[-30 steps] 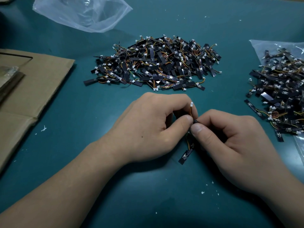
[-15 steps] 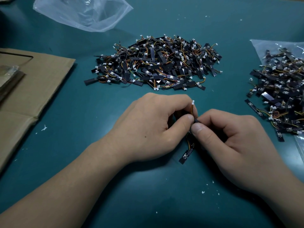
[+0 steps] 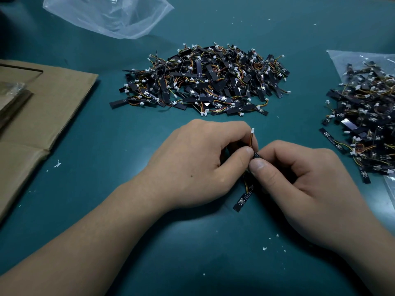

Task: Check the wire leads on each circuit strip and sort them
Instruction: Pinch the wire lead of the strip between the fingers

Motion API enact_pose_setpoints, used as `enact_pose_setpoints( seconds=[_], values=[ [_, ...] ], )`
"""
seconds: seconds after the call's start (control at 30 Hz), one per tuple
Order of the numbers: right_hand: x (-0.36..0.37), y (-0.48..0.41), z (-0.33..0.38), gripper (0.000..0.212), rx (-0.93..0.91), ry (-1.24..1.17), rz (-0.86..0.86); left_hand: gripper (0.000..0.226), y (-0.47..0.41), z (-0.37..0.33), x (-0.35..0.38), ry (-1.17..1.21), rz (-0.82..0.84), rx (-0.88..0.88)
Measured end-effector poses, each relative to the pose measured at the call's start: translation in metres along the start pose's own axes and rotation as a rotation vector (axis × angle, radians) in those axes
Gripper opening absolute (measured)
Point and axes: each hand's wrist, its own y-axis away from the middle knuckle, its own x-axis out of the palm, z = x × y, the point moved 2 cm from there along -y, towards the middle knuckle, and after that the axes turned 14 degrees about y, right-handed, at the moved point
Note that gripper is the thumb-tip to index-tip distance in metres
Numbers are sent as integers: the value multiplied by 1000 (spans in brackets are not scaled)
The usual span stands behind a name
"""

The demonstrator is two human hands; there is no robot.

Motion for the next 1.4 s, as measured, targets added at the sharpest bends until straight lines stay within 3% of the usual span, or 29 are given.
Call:
enact_pose_setpoints(
  seconds=[0.7, 0.8, 1.27, 1.4],
  values=[
    [0, 0, -4, 21, -13, -35, -11, 18, 0, -1, -4, 32, 45, 9],
    [-2, 0, -4, 25, -17, -128, -25, 16, 1, -1, -5, 73, 38, 14],
    [-3, 0, 0, 23, -29, -118, -38, 12, 2, -2, -7, 248, -11, 69],
    [-4, 1, 2, 34, -31, -135, -13, 12, 1, -3, -8, 302, -20, 86]
  ],
)
